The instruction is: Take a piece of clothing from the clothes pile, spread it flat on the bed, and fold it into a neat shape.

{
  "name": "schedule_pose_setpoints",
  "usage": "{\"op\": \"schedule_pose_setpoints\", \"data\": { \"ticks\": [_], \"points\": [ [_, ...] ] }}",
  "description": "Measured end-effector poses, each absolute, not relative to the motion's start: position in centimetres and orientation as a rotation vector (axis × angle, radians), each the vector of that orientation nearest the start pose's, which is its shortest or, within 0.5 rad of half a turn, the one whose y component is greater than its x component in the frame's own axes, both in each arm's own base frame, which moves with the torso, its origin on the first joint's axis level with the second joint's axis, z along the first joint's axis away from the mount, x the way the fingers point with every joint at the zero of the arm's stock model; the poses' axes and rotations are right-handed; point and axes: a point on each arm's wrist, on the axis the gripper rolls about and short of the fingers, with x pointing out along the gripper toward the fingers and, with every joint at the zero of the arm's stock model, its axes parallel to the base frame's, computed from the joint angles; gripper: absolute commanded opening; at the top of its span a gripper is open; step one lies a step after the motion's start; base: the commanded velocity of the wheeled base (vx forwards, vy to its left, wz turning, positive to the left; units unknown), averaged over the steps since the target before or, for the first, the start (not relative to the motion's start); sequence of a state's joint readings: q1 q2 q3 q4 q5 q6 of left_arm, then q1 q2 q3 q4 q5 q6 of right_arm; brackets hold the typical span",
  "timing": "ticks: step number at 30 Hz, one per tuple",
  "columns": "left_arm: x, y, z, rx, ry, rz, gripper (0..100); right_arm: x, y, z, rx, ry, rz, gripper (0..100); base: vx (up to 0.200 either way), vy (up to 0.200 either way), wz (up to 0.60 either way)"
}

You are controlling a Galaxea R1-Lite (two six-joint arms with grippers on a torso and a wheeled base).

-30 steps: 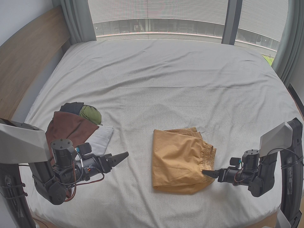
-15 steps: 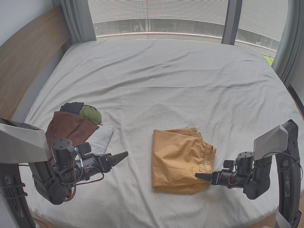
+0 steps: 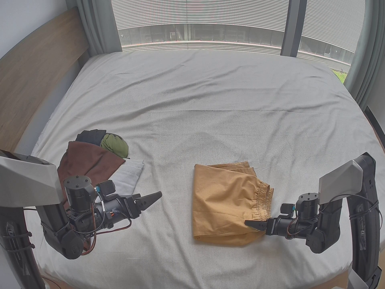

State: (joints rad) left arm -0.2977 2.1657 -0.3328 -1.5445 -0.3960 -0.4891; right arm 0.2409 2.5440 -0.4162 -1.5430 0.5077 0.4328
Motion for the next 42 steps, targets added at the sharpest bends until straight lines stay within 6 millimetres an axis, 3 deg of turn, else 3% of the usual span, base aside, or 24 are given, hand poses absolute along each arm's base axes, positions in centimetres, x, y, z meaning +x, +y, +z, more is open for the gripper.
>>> {"op": "schedule_pose_setpoints", "data": {
  "ticks": [5,6,28,42],
  "points": [
    [27.7,-9.3,3.1,-0.439,0.445,-0.608,100,29.2,8.3,-7.4,0.48,0.741,0.59,100,0.0,0.0,0.0],
    [27.7,-9.2,3.0,-0.426,0.443,-0.61,100,29.2,8.3,-7.5,0.479,0.741,0.59,0,0.0,0.0,0.0],
    [27.9,-8.7,2.8,-0.411,0.441,-0.594,100,29.6,8.7,-7.3,0.471,0.721,0.596,0,0.0,0.0,0.0],
    [27.9,-7.8,2.9,-0.418,0.435,-0.566,100,28.7,12.2,1.2,0.46,0.514,0.77,0,0.0,0.0,0.0]
  ]
}}
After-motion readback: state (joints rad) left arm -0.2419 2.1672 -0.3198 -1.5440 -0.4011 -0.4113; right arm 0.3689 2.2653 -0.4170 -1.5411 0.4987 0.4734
